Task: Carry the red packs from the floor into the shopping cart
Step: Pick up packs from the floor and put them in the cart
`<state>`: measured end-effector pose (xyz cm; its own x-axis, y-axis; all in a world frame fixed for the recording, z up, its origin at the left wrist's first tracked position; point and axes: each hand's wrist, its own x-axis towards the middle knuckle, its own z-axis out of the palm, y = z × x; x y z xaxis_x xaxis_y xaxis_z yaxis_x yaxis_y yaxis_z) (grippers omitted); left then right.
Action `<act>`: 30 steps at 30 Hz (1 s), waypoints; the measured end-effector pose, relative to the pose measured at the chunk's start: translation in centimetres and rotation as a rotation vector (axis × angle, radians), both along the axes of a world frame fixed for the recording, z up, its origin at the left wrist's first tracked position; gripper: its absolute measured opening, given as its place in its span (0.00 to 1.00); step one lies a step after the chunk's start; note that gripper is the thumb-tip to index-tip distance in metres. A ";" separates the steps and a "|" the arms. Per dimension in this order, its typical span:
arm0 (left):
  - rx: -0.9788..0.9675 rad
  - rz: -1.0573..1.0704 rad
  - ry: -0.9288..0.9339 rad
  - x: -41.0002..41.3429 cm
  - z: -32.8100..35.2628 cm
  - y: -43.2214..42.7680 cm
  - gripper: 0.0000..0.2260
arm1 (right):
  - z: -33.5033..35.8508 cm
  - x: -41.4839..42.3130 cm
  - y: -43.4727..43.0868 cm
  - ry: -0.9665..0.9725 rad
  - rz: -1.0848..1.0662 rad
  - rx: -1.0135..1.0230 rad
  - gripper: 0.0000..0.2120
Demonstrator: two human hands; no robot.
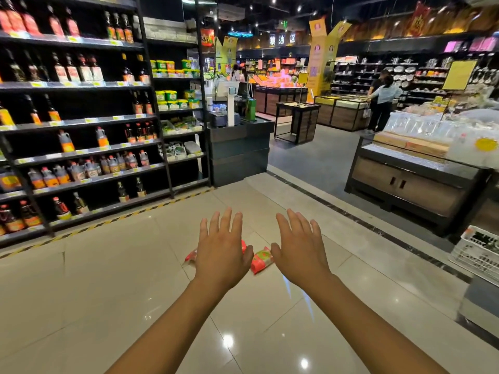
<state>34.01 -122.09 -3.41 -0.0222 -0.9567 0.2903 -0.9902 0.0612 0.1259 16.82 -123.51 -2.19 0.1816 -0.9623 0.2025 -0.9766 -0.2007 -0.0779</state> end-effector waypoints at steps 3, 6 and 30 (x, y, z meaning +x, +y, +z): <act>0.028 0.018 -0.036 -0.4 -0.6 -4.4 0.34 | -0.9 -0.6 -5.0 -0.016 0.012 0.010 0.32; 0.054 0.053 -0.068 -1.0 -0.3 -9.5 0.35 | -1.7 -1.5 -10.9 -0.032 0.024 0.005 0.32; 0.159 0.205 -0.072 -0.6 -5.6 -43.7 0.36 | -7.3 -1.8 -47.2 -0.006 0.195 0.137 0.32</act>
<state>33.45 -165.80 -9.03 0.1613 -0.9768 0.1406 -0.9866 -0.1562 0.0466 15.05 -170.68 -9.50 0.3661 -0.9276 0.0738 -0.9197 -0.3728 -0.1234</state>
